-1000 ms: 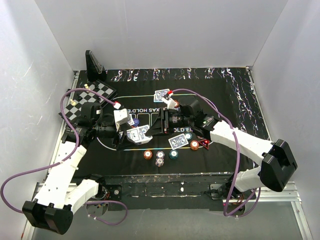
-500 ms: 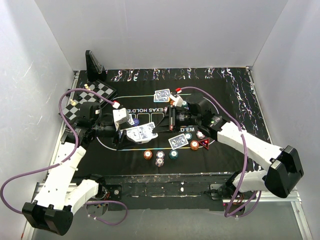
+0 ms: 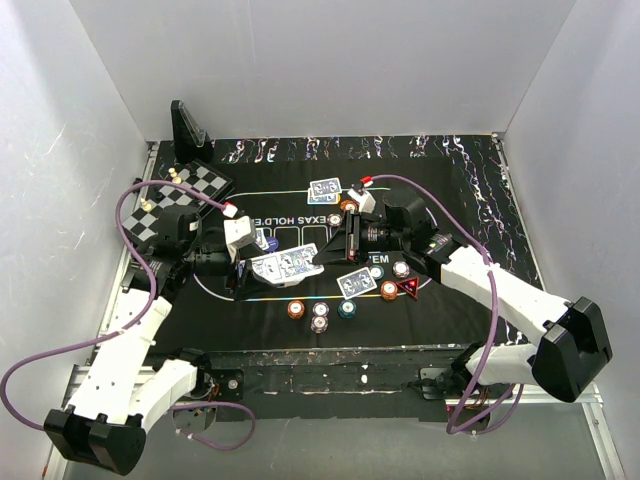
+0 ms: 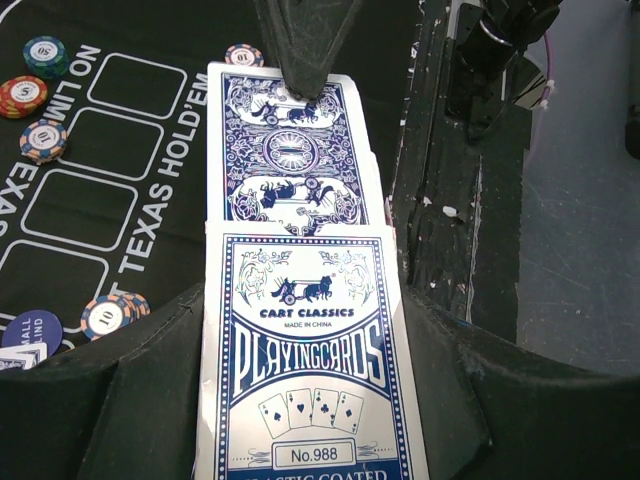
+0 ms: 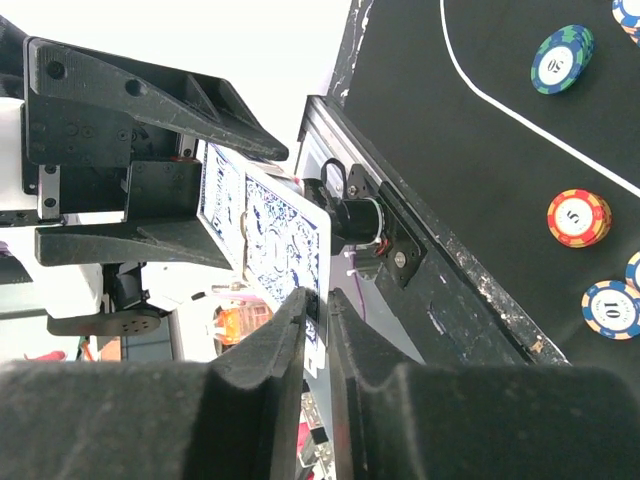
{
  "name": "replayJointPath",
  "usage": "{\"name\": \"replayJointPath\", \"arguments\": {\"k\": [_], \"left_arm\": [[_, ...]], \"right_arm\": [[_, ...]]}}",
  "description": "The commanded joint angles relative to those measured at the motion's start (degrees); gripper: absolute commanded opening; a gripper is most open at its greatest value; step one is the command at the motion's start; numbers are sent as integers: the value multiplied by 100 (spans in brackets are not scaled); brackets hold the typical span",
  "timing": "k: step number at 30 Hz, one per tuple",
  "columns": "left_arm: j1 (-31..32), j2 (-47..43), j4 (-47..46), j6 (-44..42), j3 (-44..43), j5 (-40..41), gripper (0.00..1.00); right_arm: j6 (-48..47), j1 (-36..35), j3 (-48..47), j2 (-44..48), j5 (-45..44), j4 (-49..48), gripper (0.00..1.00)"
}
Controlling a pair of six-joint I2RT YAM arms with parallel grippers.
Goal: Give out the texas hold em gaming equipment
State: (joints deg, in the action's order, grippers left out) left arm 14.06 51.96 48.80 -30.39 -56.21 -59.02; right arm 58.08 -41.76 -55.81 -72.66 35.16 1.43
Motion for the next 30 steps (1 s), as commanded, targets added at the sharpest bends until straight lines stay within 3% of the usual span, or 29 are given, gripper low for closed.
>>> {"name": "replayJointPath", "arguments": {"k": [1,3,8,12,20,27,30], "left_arm": [[0,-309,-686,568,293,-373,20],[8,-354,-923,753,417,-434,19],[0,-327,-968,789,417,-487,18],[0,-284,-1056,868,365,-478,18],[0,-239,-1302,1053,321,-478,18],[0,-292,-1355,1088,382,-452,18],[9,-327,-1364,1088,426,-417,20]], "right_arm": [[159,45,35,182,228,-460,25],[142,45,53,226,194,-425,31],[378,45,228,235,272,-888,58],[783,-60,317,25,369,-1576,67],[818,-535,-123,-529,316,-1593,68],[1169,-614,52,-556,194,-2111,69],[1468,-614,176,-626,193,-2489,61]]}}
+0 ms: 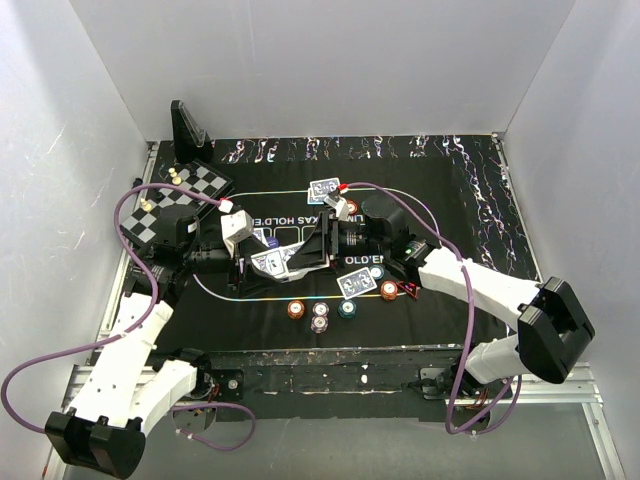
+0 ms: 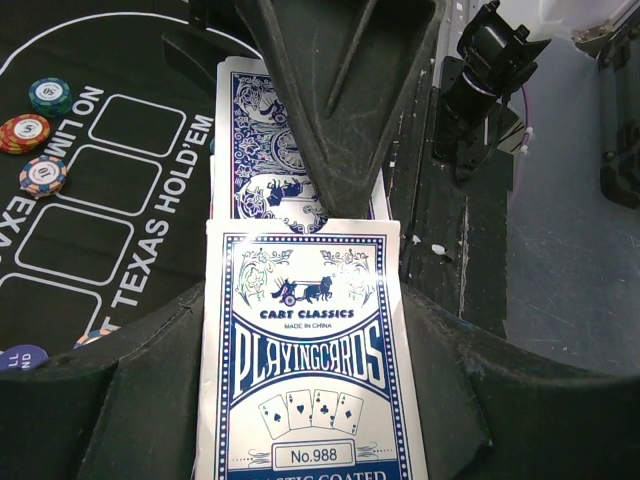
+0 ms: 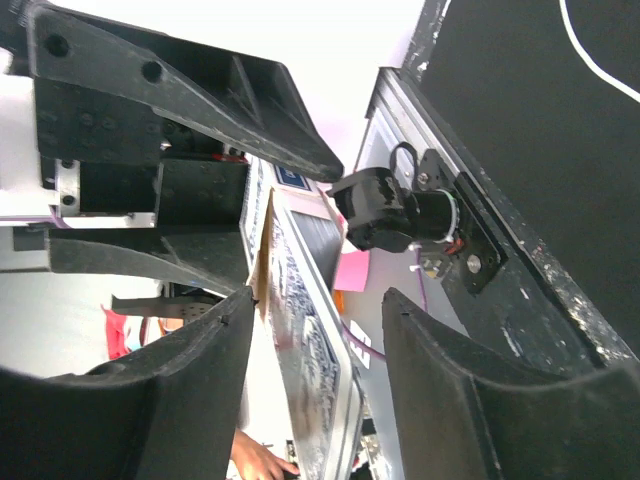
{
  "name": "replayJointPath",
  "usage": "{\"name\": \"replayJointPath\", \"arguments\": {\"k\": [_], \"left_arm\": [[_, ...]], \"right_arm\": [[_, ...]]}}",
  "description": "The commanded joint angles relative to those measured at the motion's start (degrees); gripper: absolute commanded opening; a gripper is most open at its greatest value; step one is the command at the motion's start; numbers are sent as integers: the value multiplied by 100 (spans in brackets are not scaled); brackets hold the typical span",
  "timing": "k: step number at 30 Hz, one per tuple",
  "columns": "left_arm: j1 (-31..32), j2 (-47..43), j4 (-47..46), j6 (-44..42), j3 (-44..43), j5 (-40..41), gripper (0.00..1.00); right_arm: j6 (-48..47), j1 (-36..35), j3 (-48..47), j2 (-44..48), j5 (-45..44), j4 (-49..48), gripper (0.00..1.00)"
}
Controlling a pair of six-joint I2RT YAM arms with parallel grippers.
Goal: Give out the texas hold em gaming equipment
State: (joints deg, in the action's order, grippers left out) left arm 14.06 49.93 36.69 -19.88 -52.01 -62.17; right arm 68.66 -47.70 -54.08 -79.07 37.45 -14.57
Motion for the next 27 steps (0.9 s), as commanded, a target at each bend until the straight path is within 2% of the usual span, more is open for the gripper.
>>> {"name": "replayJointPath", "arguments": {"k": [1,2,6,8,9,10,14,16,18,23,27], "left_arm": [[0,-141,-153,28,33,-93,21],[0,-150,-153,-7,42,-85,22],[0,-194,-144,-69,103,30,29],[0,-221,-135,-113,112,38,34],[0,-238,-135,-139,112,38,39],[8,-256,-135,-165,112,56,50],[9,-282,-92,-428,103,117,57],[0,-300,-92,-578,86,205,66],[0,-300,-31,-780,33,293,69],[0,-98,365,-1193,-239,355,89],[26,-36,489,-1352,-248,320,89]], "right_arm": [[533,-20,55,-21,-1,-1029,56],[630,-20,126,-47,16,-1205,51],[965,-20,276,-144,43,-1707,20],[930,-20,232,-135,25,-1594,11],[912,-11,232,-135,17,-1576,10],[895,-20,223,-109,8,-1532,9],[763,-20,144,-48,-54,-1207,5],[710,-20,118,-47,-71,-1049,5],[640,-20,47,-56,-106,-812,4],[587,-20,-14,-74,-142,-644,1],[578,-20,-32,-91,-159,-609,1]]}}
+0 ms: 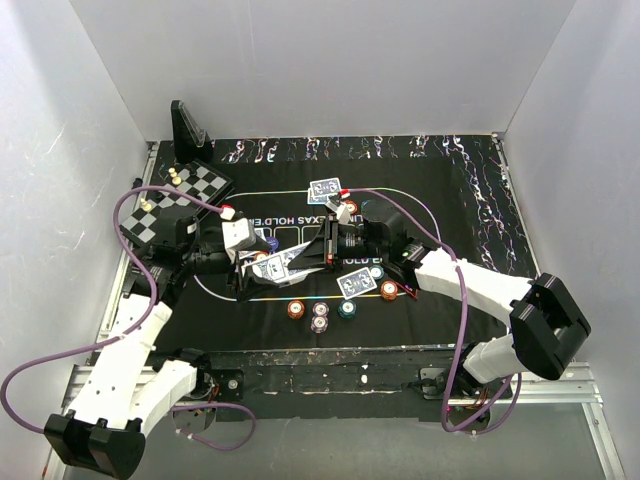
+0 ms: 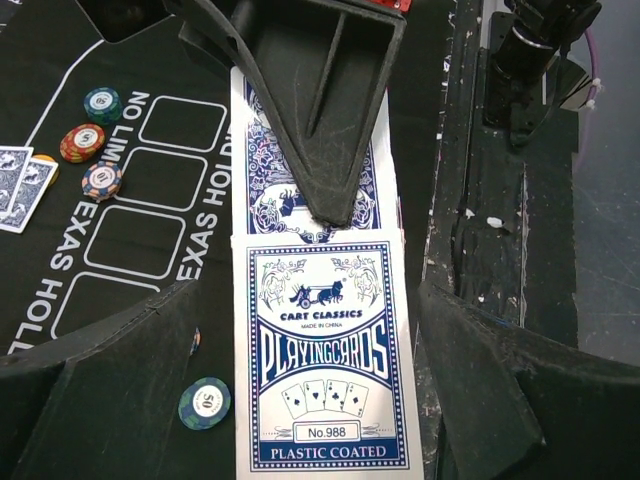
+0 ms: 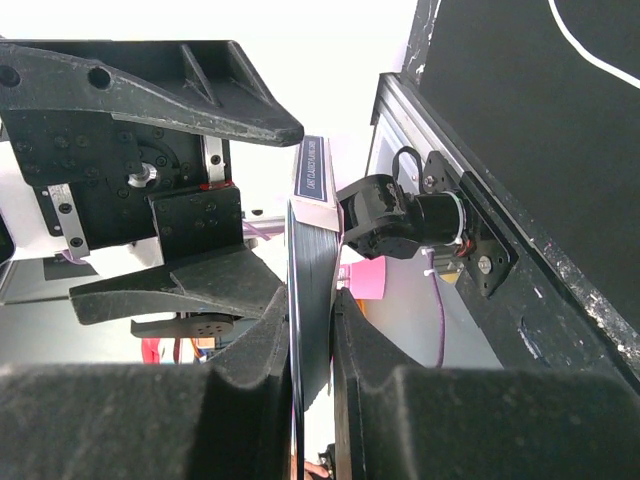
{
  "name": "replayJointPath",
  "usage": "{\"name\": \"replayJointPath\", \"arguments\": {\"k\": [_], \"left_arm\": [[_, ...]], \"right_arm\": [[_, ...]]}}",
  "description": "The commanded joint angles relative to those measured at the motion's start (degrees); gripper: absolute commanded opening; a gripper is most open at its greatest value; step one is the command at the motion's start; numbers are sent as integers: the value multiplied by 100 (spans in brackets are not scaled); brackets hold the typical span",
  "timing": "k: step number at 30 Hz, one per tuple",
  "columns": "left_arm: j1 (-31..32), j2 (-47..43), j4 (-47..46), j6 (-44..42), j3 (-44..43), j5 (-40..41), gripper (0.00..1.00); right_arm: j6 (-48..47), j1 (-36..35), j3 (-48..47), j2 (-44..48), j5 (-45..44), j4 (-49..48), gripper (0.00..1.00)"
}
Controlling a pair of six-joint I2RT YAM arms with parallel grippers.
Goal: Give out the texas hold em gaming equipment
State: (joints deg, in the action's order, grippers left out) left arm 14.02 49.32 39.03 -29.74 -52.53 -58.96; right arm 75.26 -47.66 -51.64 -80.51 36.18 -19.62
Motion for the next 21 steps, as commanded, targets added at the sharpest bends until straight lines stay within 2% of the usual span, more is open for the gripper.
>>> {"name": "replayJointPath", "arguments": {"k": [1,3,5,12,16,21], "left_arm": [[65,42,272,-375,-187,25,89],[171,86,368,-392,-222,69,90],[311,113,535,-515,-249,174,98],[514,245,650,-744,-310,622,98],[558,332,781,-928,-407,859,91],[602,359,905,-1043,-503,851,73]], "right_arm": [[-108,-24,-303,53,-41,-43,1],[-161,-24,-338,35,-59,45,1],[-222,-33,-399,18,-68,142,1],[-486,-94,-646,-53,-129,485,1],[-697,-112,-804,-61,-191,801,1],[-873,-138,-936,-114,-217,1091,1]]}}
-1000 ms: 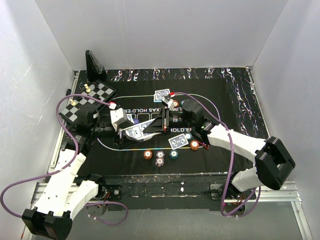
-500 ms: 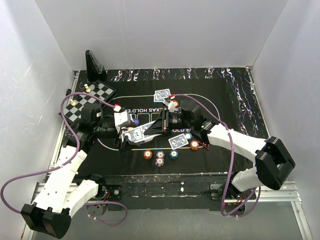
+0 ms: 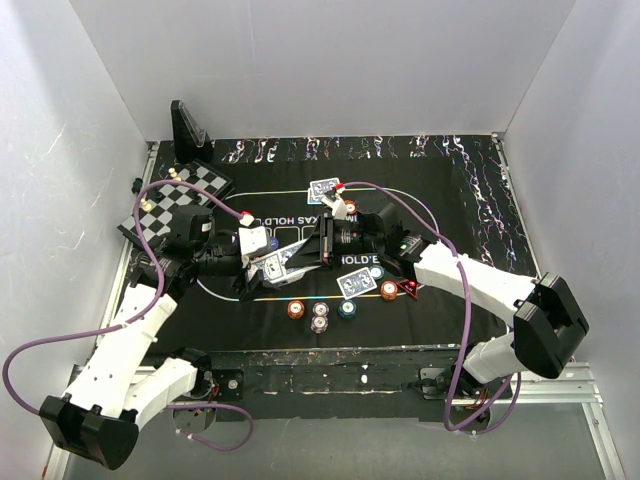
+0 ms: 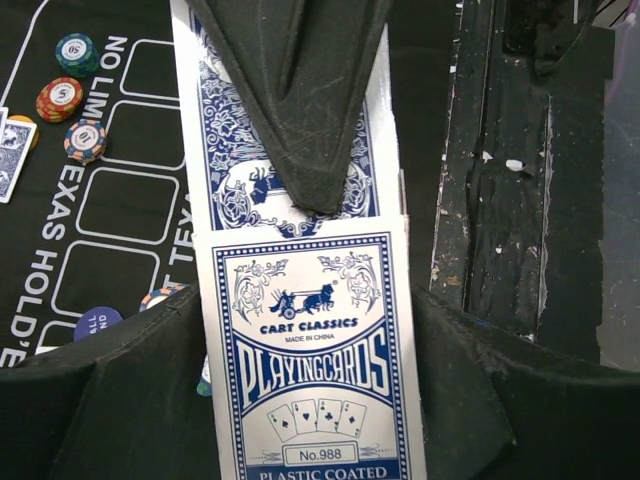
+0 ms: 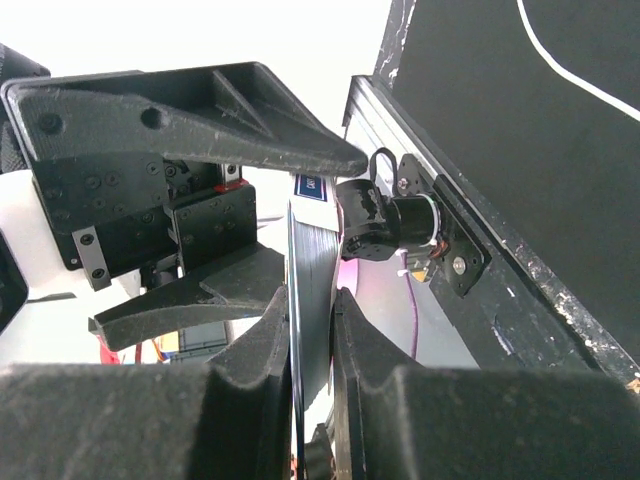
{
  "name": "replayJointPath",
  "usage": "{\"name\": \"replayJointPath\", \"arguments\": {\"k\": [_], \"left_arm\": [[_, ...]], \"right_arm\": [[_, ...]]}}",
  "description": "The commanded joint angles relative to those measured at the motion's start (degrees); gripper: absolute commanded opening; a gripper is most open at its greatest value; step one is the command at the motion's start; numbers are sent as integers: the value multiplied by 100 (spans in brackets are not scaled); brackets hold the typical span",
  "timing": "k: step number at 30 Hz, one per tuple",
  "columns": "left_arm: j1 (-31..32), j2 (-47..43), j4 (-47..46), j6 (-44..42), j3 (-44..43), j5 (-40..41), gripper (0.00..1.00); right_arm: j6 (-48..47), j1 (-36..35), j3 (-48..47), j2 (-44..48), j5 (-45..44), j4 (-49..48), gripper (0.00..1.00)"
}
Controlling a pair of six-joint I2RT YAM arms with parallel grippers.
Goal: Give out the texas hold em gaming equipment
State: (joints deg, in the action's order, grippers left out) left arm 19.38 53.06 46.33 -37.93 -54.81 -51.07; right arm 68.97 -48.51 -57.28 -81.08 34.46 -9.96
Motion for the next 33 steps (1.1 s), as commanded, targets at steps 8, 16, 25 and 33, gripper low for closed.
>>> {"name": "replayJointPath", "arguments": {"k": [8,16,25,33], "left_arm": [[154,-15,316,-311,-259,27,50],[172,-24,386,-346,-250,27,41],[172,-32,404,-311,-267,-8,33],[172,-41,465,-303,-259,-8,28]], "right_arm": [[-287,-53,-442,-92,-18,196,4],[-481,-44,-398,101,-194,599,50],[-639,70,-188,373,-290,864,53],[-718,228,-12,707,-361,987,52]]}}
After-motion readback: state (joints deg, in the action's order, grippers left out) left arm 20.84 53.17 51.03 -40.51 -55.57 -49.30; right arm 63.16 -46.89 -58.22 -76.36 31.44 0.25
